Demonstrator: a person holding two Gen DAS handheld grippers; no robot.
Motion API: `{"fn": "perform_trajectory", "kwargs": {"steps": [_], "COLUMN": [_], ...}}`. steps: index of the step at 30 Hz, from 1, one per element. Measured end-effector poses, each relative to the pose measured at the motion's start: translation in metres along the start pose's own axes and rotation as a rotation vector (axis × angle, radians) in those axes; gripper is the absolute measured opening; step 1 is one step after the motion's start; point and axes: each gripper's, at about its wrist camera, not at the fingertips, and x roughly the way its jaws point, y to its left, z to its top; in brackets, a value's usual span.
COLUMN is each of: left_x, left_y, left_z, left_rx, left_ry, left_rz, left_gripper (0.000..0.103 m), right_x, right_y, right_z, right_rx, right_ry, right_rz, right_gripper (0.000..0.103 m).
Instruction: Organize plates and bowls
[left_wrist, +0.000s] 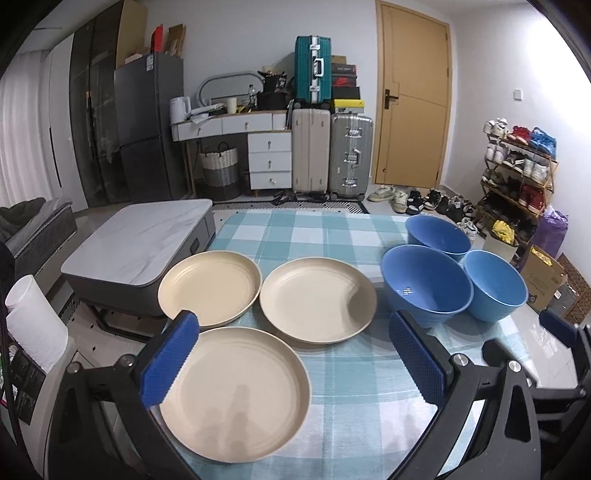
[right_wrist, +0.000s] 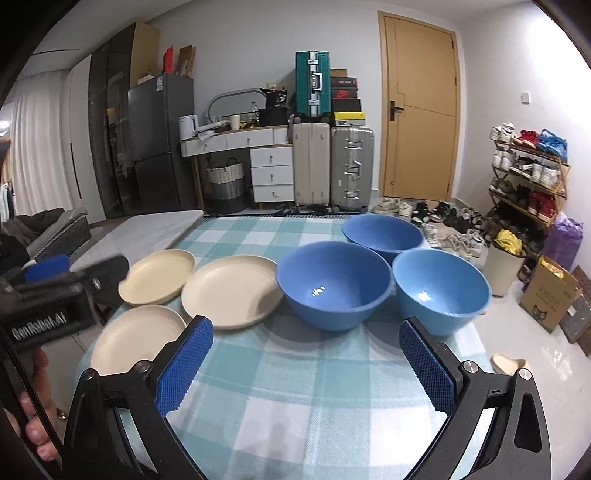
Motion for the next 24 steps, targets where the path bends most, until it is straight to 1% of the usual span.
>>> {"fn": "perform_trajectory", "kwargs": {"steps": [8, 10, 12, 14, 17, 21, 23, 24], "left_x": [0.019, 0.025, 0.032, 0.04, 0.051, 0.071, 0.085, 0.091], "left_y": [0.018, 0.027, 0.038, 0.05, 0.073, 0.112, 0.133, 0.14], "left_z": [0.017, 0.023, 0.027, 0.03, 0.034, 0.038, 0.039, 0.038], "left_rx": [-0.012, -0.023, -0.047, -0.063, -0.08, -0.099, -0.108, -0.111], "left_ry": [0.015, 0.018, 0.042, 0.058, 0.074, 0.1, 0.121, 0.126], "left_rz": [0.018, 0.011, 0.002, 0.026, 0.059, 0.132, 0.165, 0.171], "left_gripper": [0.103, 0.103, 0.103, 0.103, 0.103, 0.103, 0.103, 0.103], "right_x": [0.021, 0.028, 0.036, 0.046, 0.057, 0.077, 0.093, 0.105], "right_y": [0.016, 0.023, 0.032, 0.045, 0.066, 0.1, 0.121, 0.131], "right_z": [0.04, 0.048, 0.058, 0.071, 0.09, 0.119, 0.13, 0.135], "right_rx": [0.016, 0.001, -0.024, -0.051, -0.082, -0.157, -0.202, -0.216], "right_ry": [-0.009, -0.006, -0.004, 0.002, 0.002, -0.001, 0.015, 0.033], "right_rz": [0.049, 0.059, 0.077, 0.111, 0.187, 0.262, 0.295, 0.316], "right_gripper": [0.102, 0.102, 0.102, 0.102, 0.102, 0.102, 0.102, 0.102]}}
